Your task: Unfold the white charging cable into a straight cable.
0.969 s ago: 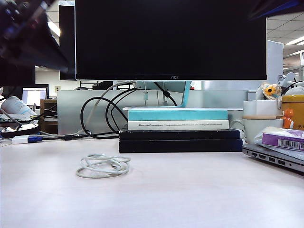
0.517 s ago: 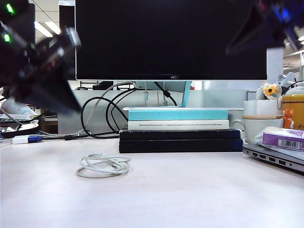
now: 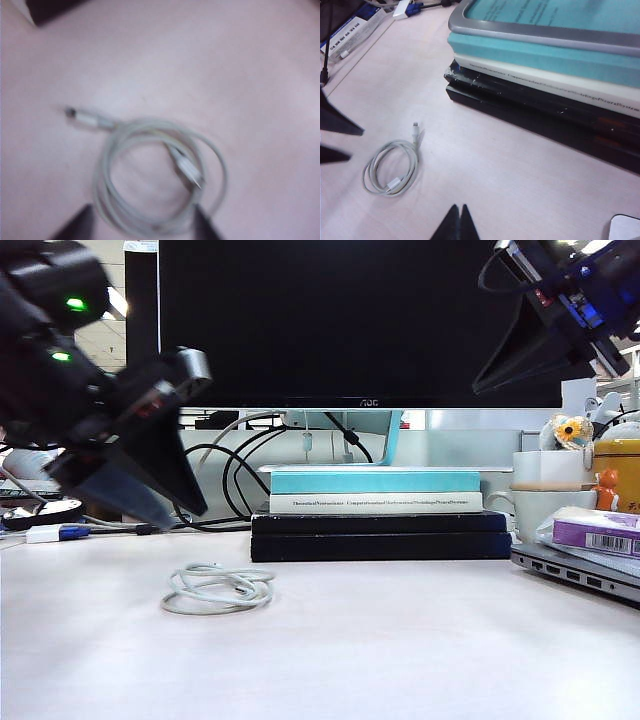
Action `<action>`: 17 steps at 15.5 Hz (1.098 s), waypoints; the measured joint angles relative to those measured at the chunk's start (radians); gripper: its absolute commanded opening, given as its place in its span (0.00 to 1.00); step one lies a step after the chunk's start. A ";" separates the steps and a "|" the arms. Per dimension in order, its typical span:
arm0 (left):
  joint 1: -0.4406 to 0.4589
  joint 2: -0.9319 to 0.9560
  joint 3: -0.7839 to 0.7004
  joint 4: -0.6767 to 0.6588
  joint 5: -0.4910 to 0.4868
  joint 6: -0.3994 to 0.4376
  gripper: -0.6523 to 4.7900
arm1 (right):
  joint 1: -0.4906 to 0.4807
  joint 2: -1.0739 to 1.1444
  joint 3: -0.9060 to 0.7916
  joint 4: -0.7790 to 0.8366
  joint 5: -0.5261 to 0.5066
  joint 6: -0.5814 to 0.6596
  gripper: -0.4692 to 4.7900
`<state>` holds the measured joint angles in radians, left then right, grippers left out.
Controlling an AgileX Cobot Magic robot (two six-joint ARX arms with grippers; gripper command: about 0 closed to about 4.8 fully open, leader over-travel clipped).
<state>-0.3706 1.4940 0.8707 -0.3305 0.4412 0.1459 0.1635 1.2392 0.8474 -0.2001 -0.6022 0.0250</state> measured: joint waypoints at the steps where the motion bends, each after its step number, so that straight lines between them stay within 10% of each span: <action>1: -0.017 0.026 0.025 -0.012 -0.044 -0.001 0.57 | 0.000 0.000 0.000 0.001 0.000 -0.003 0.09; 17: -0.068 0.121 0.042 0.024 -0.215 -0.076 0.56 | 0.000 0.001 0.000 0.024 0.000 -0.022 0.09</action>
<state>-0.4389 1.6150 0.9131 -0.3065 0.2264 0.0696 0.1635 1.2400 0.8474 -0.1757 -0.6022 0.0029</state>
